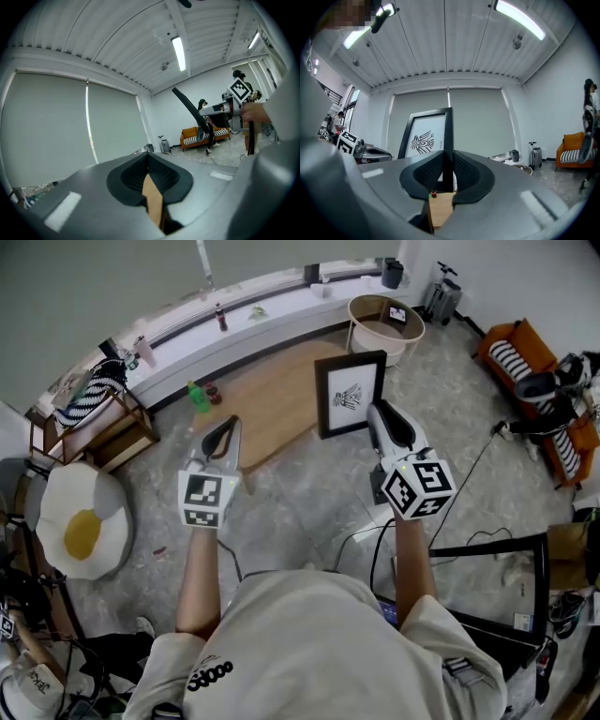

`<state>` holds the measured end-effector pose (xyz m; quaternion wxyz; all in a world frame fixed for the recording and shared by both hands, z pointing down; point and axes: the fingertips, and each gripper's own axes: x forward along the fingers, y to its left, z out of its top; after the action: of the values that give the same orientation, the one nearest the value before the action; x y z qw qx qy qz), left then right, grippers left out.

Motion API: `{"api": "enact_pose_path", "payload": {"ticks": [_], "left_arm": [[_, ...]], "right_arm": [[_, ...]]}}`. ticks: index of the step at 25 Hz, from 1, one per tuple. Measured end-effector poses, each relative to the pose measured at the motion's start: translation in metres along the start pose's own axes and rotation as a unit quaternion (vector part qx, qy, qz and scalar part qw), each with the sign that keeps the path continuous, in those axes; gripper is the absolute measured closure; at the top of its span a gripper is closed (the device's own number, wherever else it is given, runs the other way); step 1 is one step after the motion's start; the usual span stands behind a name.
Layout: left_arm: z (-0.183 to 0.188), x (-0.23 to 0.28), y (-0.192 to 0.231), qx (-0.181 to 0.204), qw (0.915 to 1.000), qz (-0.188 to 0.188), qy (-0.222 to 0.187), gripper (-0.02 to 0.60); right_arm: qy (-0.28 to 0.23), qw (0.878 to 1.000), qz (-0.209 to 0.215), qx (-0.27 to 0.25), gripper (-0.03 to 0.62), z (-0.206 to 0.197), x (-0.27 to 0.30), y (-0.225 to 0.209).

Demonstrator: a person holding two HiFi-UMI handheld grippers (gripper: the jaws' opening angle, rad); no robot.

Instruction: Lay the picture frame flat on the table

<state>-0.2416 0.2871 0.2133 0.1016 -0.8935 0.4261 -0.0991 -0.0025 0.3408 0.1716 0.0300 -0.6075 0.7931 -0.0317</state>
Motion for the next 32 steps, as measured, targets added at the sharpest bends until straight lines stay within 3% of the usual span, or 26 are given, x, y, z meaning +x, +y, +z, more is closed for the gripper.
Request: {"api": "enact_pose_path", "payload": {"ticks": [7, 13, 25, 32], "left_arm": [[0.001, 0.016, -0.015, -0.007, 0.9998, 0.021, 0.002, 0.571], [-0.01, 0.035, -0.02, -0.007, 0.9997, 0.012, 0.018, 0.571], [-0.032, 0.141, 0.045, -0.015, 0.9997, -0.014, 0.01, 0.571], [-0.028, 0.192, 0.057, -0.008, 0.9997, -0.022, 0.008, 0.571]], "right_arm": [[0.002, 1.0, 0.016, -0.002, 0.526, 0.001, 0.003, -0.026], [0.007, 1.0, 0.013, 0.007, 0.526, -0.008, 0.015, -0.042], [0.016, 1.0, -0.009, 0.008, 0.526, -0.017, 0.118, -0.075], [0.008, 1.0, -0.012, 0.017, 0.526, -0.015, 0.156, -0.104]]}}
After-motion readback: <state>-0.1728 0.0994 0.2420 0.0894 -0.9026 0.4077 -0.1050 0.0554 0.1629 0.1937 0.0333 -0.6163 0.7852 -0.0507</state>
